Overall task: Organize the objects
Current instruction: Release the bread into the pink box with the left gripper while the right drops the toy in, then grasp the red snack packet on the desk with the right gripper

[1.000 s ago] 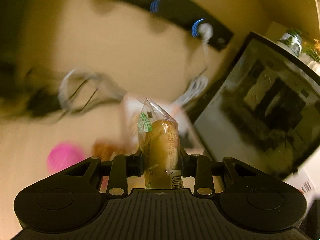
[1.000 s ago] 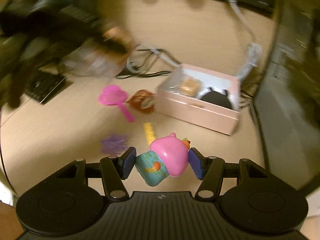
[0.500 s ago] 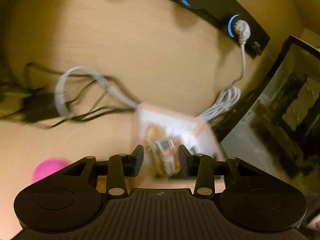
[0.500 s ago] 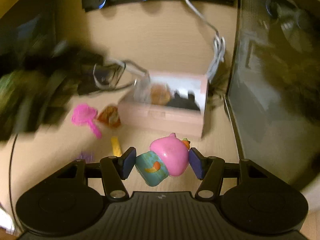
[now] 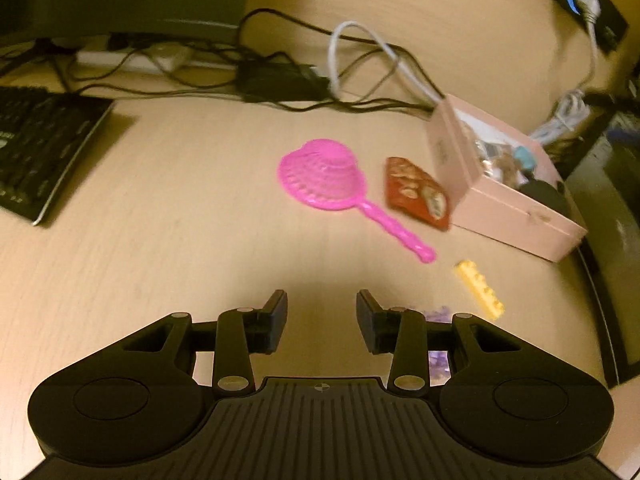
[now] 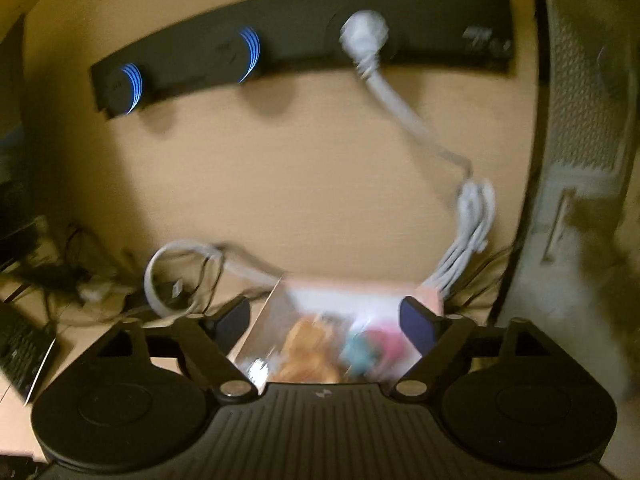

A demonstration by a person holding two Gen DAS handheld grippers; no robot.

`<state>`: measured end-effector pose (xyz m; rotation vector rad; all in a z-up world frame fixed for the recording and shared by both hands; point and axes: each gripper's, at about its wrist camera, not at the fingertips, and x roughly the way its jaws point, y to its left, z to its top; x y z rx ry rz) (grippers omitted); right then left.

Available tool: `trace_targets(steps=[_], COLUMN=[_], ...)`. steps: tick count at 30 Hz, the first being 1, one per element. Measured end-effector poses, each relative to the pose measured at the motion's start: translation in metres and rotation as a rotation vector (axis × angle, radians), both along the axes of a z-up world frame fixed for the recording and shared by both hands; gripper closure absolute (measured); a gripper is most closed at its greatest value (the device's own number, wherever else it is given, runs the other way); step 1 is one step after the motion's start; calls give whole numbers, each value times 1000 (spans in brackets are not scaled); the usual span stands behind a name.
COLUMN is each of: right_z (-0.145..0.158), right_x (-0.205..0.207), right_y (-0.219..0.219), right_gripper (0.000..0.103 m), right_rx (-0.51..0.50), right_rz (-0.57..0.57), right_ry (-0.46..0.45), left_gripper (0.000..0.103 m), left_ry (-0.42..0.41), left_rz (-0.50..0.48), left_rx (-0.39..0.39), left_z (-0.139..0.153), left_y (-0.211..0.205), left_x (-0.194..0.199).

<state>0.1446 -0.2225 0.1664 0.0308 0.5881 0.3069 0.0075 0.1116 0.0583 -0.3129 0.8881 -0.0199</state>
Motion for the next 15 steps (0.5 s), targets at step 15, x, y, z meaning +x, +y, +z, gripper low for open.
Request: trace_targets(steps=[15], right_z=[-96], right_x=[-140], right_y=[-2], right_gripper=[15], right_rx=[-188], right_rz=[42], right_ry=[199], left_gripper=[62], left_ry=[-118], left_rz=[-210], left_rx=[3], left_z=[28], left_y=[-53], left_x=[104])
